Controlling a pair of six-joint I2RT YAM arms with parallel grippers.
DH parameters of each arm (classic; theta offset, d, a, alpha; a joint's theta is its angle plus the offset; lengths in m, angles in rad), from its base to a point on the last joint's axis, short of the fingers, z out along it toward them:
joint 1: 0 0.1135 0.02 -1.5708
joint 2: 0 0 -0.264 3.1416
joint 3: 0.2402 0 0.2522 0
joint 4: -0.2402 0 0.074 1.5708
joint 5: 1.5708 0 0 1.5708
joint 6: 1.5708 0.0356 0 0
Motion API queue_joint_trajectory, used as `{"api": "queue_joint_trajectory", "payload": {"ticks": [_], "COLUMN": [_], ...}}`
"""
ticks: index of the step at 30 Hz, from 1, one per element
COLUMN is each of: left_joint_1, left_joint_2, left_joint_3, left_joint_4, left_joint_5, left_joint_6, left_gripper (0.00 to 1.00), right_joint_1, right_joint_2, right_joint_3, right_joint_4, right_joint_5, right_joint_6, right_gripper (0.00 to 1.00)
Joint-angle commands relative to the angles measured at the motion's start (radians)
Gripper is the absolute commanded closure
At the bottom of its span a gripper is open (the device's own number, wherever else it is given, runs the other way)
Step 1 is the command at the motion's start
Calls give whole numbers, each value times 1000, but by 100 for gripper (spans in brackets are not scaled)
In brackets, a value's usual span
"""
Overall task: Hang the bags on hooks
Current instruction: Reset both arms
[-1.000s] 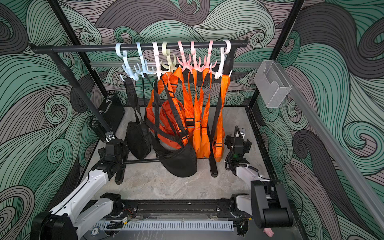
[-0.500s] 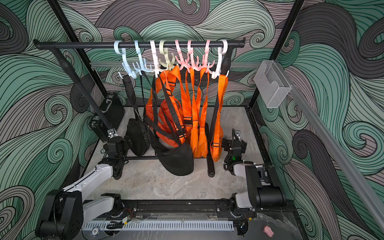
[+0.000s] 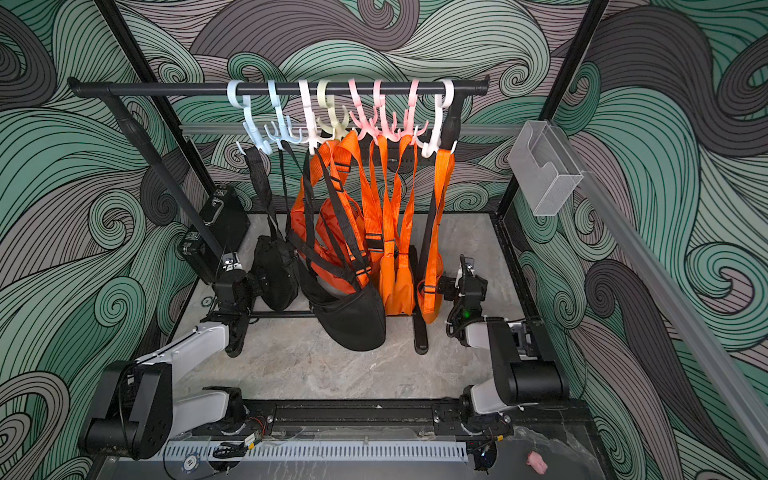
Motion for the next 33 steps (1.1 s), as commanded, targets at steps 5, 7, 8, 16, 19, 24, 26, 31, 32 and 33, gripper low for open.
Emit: {"api": "queue_joint_trajectory", "payload": {"ticks": [5,7,8,16,19,24,26,31,32,33], "left_joint_1": [26,32,32,34,32,38,54,67,68,69], "left_joint_2": [37,64,78,192,274,288,292,312,313,315], "left_joint_3": [-39,-50,-58,-72,-72,-47,-30,28,28,30], "left_joint_4": [139,172,202,345,400,373,342,254,251,252], "left_joint_5": [0,39,61,103,99,92,97,110,112,115], "left_joint_6": [68,56,60,98,103,94,72,57,57,57], "left_gripper": [1,1,1,1,2,1,1,2,2,1], "right_joint_1": [-22,-20,-20,-20,-20,-21,-19,-21,-21,-20], "right_joint_2": [16,10,15,11,12,12,12,12,11,12], "right_joint_3": [23,25,23,26,26,27,26,26,25,26], "right_joint_4": [17,3,18,1,3,4,4,4,4,4], "right_joint_5": [-49,-49,-50,-51,-50,-52,-52,-50,-51,-52], "right_joint_6": [-7,-9,-9,-9,-9,-9,-9,-9,-9,-9], "right_gripper": [1,1,1,1,1,1,1,1,1,1]}}
